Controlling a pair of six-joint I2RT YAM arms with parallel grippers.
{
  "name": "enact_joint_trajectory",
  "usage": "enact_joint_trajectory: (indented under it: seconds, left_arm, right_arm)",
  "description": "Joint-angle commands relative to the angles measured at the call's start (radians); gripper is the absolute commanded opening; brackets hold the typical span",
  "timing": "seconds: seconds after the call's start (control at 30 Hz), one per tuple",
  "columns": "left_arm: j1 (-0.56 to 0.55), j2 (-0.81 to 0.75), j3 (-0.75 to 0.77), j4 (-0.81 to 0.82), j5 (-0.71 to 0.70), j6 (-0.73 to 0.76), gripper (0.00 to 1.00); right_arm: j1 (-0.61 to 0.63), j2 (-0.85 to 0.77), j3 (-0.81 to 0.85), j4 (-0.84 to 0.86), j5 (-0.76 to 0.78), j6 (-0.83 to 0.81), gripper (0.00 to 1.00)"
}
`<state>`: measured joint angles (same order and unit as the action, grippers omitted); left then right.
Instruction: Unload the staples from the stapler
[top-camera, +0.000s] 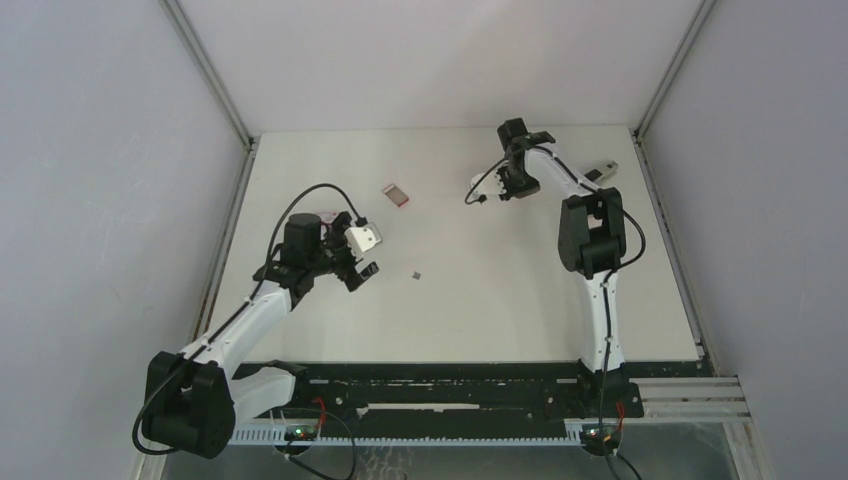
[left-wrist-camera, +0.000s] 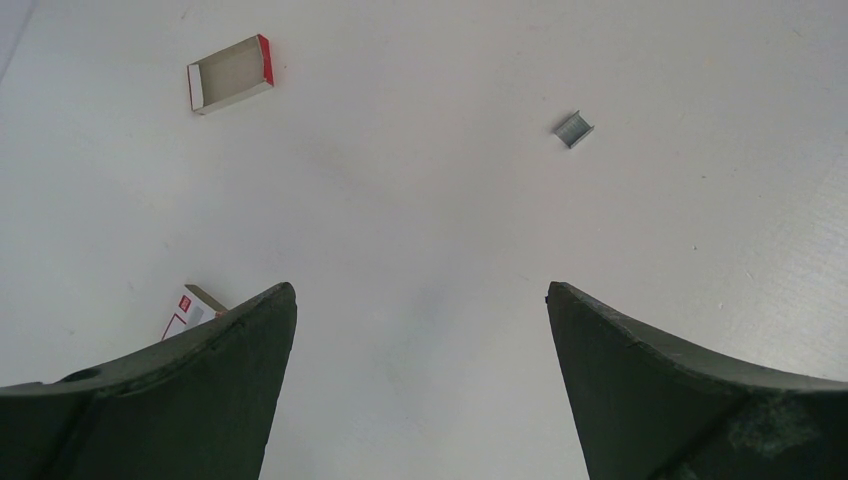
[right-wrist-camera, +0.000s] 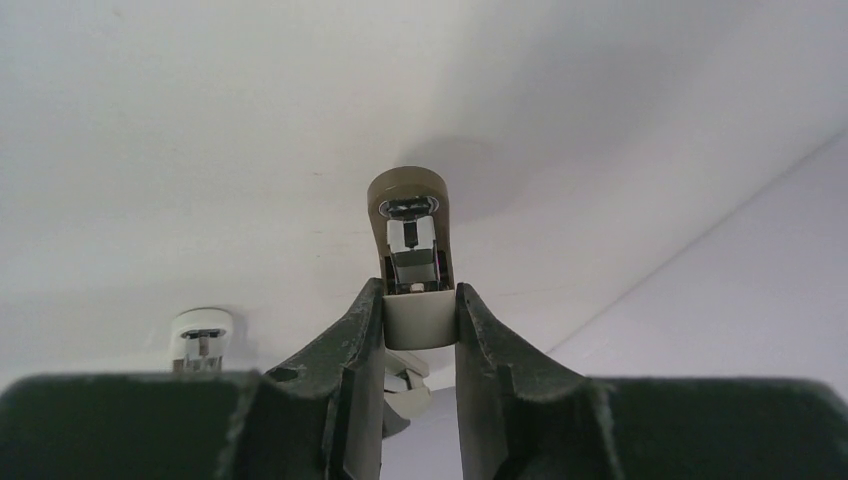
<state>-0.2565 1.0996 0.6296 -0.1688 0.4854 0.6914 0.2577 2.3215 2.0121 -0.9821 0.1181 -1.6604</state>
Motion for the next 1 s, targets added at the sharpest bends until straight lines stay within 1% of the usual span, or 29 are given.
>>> enact_joint_trajectory:
  seconds: [0.0, 0.13, 0.3, 0.4, 0.5, 0.6, 0.73, 0.83, 0.97]
  left_arm:
    - [0.011, -0.008, 0.017, 0.022, 0.039, -0.02, 1.0]
    - [0.014, -0.001, 0.036, 0.045, 0.036, -0.074, 1.0]
    - [0.019, 0.014, 0.099, 0.057, 0.034, -0.168, 1.0]
    - [0.018, 0.041, 0.183, 0.026, 0.071, -0.225, 1.0]
    - [0.017, 0.102, 0.304, -0.037, 0.111, -0.294, 1.0]
    - [0.019, 0.195, 0.443, -0.117, 0.185, -0.391, 1.0]
    - [0.013, 0.324, 0.583, -0.172, 0.288, -0.554, 1.0]
    - [-0.002, 0.401, 0.633, -0.168, 0.324, -0.627, 1.0]
    - [-0.024, 0.453, 0.635, -0.124, 0.355, -0.706, 1.0]
  right_arm:
    - [0.041, -0.181, -0.016, 0.014, -0.081, 0.12, 0.06]
    - [0.077, -0.299, -0.106, 0.071, -0.16, 0.256, 0.06]
    - [0.143, -0.505, -0.363, 0.25, -0.238, 0.456, 0.06]
    - [0.21, -0.621, -0.53, 0.394, -0.235, 0.582, 0.06]
    - [0.283, -0.696, -0.644, 0.47, -0.21, 0.676, 0.05]
    - [0.346, -0.733, -0.691, 0.506, -0.203, 0.769, 0.04]
    - [0.408, -0.736, -0.707, 0.517, -0.189, 0.847, 0.01]
    - [0.442, -0.737, -0.715, 0.536, -0.197, 0.901, 0.01]
    - [0.477, -0.751, -0.748, 0.575, -0.2, 0.923, 0.0]
